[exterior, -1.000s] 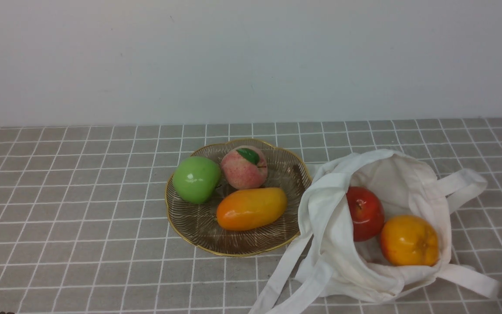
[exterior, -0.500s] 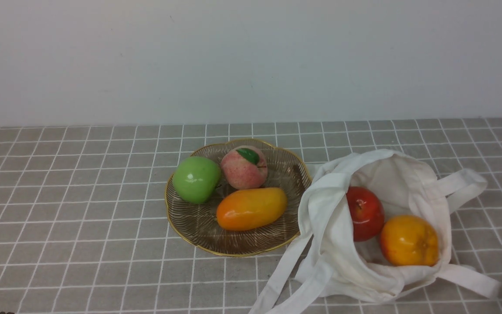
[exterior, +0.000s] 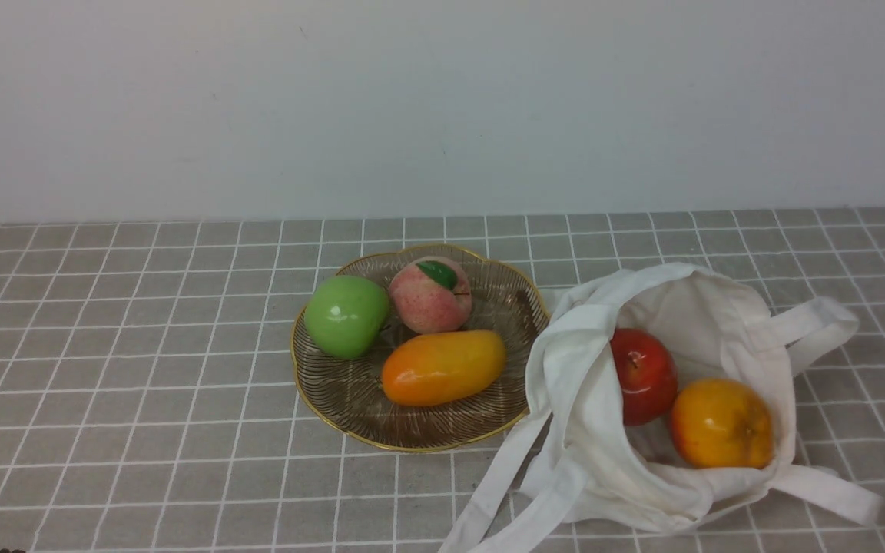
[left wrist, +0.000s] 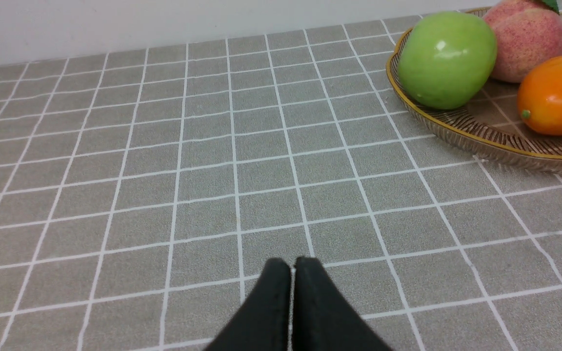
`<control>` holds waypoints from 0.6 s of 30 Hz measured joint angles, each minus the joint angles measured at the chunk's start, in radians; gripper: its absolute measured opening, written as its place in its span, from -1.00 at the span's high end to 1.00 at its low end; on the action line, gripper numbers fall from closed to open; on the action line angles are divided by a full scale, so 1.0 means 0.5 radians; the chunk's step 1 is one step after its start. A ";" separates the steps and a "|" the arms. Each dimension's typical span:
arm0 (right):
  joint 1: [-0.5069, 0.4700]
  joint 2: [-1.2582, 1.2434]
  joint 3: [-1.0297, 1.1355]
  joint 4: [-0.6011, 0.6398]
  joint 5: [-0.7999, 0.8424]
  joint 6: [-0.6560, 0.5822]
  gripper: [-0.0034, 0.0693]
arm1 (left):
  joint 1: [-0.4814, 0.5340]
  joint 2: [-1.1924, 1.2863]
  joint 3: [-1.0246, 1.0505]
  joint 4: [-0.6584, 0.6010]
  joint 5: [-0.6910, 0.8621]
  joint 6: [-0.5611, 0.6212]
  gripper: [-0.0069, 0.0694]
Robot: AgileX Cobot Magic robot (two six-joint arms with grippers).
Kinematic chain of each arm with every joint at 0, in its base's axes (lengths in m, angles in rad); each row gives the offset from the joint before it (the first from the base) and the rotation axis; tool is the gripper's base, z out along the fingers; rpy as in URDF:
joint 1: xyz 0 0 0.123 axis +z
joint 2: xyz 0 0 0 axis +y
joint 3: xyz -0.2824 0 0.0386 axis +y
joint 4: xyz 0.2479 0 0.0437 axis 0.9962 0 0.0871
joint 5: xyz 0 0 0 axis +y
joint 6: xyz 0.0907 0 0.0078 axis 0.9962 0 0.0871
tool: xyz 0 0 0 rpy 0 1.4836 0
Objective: Take the fruit out of the bag on the grey coffee tablecloth and place them on the plate.
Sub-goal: 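Reach into the cloth bag and grasp a fruit inside it with the right gripper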
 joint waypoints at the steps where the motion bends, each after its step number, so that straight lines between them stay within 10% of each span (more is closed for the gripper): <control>1: 0.000 0.137 -0.065 -0.075 0.112 -0.013 0.95 | 0.000 0.000 0.000 0.000 0.000 0.000 0.84; 18: 0.295 1.771 -0.652 0.094 0.705 -0.605 0.69 | 0.000 0.000 0.000 0.000 0.000 0.000 0.84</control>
